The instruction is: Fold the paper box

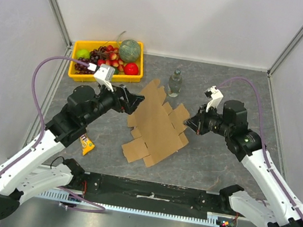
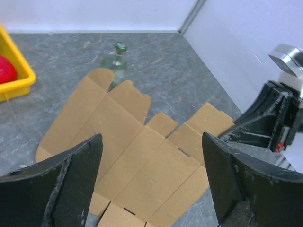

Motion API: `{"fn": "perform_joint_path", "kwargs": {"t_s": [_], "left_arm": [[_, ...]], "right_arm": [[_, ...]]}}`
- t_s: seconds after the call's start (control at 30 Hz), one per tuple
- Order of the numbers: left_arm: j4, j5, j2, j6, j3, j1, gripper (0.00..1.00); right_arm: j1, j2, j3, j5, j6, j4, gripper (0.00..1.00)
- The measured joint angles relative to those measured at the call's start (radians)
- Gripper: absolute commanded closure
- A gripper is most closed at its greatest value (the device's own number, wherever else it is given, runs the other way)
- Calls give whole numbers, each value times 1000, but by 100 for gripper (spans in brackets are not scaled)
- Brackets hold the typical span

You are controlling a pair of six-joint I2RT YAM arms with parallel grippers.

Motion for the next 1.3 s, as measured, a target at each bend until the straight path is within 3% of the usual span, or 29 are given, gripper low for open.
{"fn": "perform_joint_path", "kwargs": {"t_s": [0.23,0.6,0.83,1.3], "left_arm": [[20,263,88,100,101,0,30],[16,613,201,272,274,0,32],[-28,708,262,358,368,0,32],[-135,844,340,444,389,0,32]], "right_arm": [[45,34,120,-23,-58,-71,100],[54,114,323,-208,-183,-135,100],[55,129,349,-279,-252,-193,100],[59,105,363,-388,-329,-218,100]]}}
